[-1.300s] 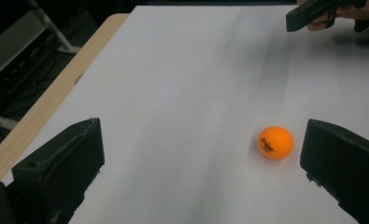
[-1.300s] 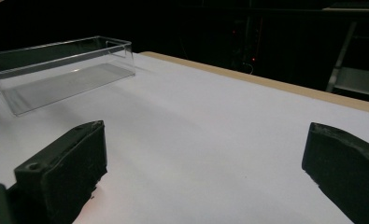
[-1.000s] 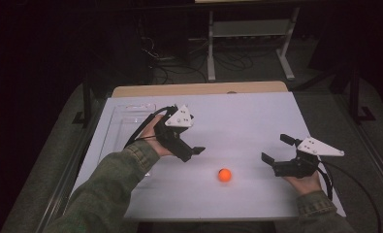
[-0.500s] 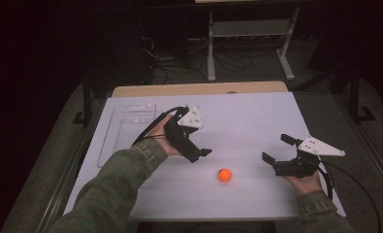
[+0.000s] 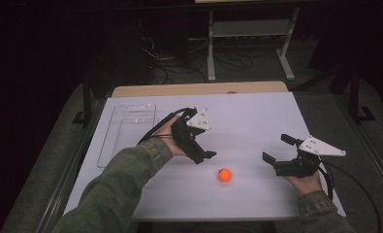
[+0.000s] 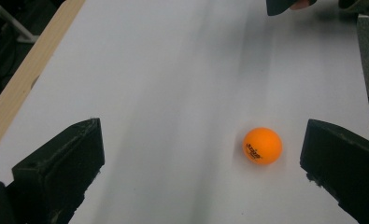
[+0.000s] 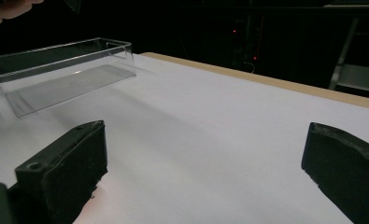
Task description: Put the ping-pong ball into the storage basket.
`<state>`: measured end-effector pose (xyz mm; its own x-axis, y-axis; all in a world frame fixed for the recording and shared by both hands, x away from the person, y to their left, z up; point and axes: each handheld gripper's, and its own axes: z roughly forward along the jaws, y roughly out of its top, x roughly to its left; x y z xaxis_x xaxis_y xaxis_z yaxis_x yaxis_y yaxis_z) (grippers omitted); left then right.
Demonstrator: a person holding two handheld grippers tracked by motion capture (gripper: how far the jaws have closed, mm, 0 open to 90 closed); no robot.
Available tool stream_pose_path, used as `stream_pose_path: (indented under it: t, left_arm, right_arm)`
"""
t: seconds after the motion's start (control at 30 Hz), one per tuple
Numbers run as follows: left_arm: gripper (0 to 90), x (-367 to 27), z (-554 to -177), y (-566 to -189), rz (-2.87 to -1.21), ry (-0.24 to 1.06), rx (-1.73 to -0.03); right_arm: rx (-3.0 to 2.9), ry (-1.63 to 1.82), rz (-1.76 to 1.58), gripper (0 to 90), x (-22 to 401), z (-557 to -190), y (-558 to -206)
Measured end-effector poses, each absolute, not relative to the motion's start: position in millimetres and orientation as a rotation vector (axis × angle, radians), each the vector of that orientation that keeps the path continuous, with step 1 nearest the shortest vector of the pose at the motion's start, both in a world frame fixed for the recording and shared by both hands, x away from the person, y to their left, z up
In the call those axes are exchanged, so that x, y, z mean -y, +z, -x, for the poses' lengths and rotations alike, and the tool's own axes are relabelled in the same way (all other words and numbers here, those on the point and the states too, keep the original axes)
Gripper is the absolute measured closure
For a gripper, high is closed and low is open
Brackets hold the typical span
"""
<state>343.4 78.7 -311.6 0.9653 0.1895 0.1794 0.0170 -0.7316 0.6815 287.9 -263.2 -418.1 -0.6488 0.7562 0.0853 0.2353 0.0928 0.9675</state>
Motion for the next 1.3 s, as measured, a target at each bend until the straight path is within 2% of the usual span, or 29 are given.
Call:
stream_pose_path:
  t: [1.3]
  left_arm:
    - [0.0,-45.6,-350.2,-339.0,-2.477,0.219,-0.044]
  right_arm:
    - [-1.921,1.604,-0.972,0.0,265.1,-286.7,-416.5]
